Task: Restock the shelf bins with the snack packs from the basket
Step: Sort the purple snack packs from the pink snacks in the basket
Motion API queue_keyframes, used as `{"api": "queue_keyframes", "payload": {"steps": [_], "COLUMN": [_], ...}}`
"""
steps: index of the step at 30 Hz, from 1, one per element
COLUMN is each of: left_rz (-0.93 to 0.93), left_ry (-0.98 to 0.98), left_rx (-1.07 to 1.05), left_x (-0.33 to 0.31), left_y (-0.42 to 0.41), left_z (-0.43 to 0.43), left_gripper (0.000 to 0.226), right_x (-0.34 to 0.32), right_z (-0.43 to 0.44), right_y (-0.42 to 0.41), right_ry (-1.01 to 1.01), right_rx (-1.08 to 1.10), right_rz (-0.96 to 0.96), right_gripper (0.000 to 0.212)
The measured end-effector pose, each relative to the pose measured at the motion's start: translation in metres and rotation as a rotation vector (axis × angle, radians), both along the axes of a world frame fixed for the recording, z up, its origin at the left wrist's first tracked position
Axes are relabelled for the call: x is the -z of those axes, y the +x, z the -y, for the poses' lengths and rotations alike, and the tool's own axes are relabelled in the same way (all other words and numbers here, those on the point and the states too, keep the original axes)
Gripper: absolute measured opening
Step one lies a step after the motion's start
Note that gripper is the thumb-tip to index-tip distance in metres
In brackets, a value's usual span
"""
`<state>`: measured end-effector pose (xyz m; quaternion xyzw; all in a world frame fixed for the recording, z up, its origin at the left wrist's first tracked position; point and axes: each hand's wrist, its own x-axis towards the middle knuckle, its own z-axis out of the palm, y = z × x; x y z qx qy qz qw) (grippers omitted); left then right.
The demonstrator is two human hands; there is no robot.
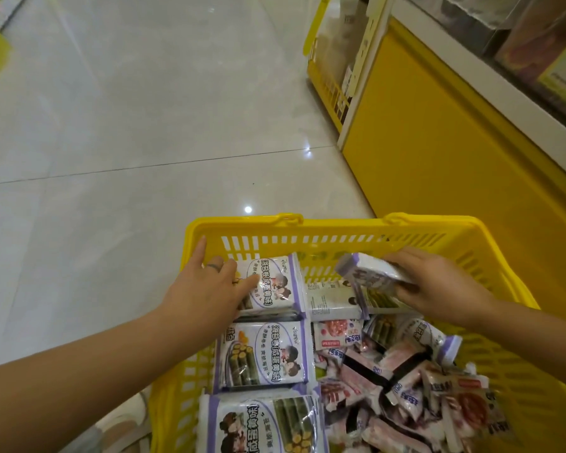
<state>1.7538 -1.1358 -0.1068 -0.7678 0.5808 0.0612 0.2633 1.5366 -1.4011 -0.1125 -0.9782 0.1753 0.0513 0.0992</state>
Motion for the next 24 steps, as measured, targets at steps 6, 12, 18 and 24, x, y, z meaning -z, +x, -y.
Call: {"api": "queue_keyframes", "payload": {"steps": [6,12,18,24], "left_rz": [-0.234,-0.302,-0.241,-0.137], "left_ry": [-0.819,-0.818,-0.193,-0.247], "left_rx": [0.116,0.292,0.183,0.087], "left_x": [-0.02,-0.017,0.008,0.018], "left_y": [0.009,-0.005,-0.001,0.002], "left_z": [-0.003,0.003,0.001,0.006], "left_gripper": [0.03,0.041,0.085,0.078], "right_x": [-0.045,-0.029,-0.007,0.03], "right_z": [-0.049,-0.09,-0.045,-0.002], "right_y": [0.046,0.11,0.06,0.0], "right_ry": [0.398,0.699,0.431,0.035], "right_rx": [-0.087,-0.049,0.106,0.074], "right_rz": [0.087,0.122,0.054,-0.477], "right_gripper": [0.041,0.029,0.026,0.056]}}
